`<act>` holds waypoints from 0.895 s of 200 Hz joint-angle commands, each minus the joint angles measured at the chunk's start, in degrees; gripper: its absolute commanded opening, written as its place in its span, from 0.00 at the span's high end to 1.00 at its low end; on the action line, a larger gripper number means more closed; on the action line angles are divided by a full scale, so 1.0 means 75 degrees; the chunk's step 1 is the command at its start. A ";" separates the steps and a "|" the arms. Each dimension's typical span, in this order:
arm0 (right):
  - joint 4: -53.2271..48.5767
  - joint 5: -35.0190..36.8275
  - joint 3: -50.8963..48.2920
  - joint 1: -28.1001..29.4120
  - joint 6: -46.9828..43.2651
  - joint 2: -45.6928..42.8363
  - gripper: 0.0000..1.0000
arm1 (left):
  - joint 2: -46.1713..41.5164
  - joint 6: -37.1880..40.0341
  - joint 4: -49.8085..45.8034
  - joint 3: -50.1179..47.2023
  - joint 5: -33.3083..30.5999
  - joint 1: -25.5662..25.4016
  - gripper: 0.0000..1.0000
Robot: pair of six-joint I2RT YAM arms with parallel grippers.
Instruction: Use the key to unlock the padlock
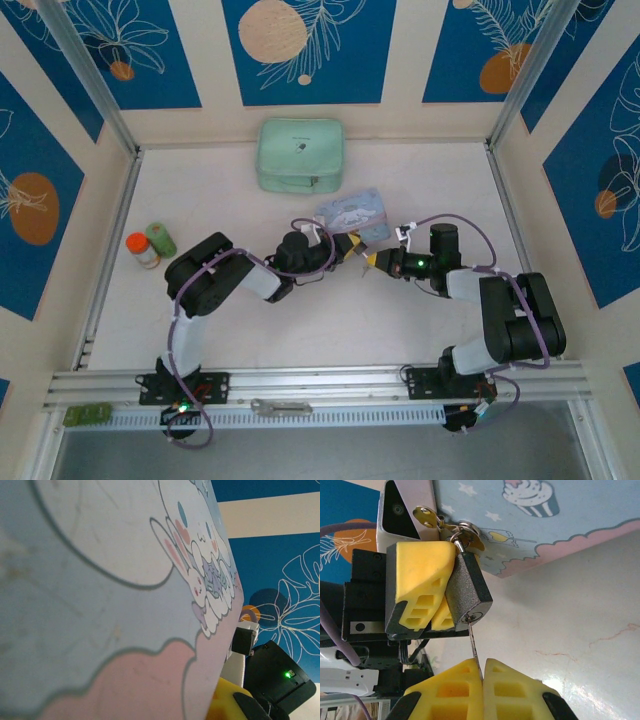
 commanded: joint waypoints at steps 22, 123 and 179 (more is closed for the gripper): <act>0.0281 -0.0502 0.0136 -0.0136 0.0064 -0.0262 1.00 | -0.0119 -0.0096 0.0738 0.0082 0.0279 -0.0092 1.00; -0.0362 0.0621 0.1002 0.0025 0.0039 0.0177 1.00 | -0.0307 -0.0166 0.1099 0.0167 0.1036 -0.0476 1.00; -0.0638 0.1076 0.1291 0.0172 -0.0591 0.0177 1.00 | -0.0111 -0.0617 0.1628 0.0249 0.1343 -0.0578 1.00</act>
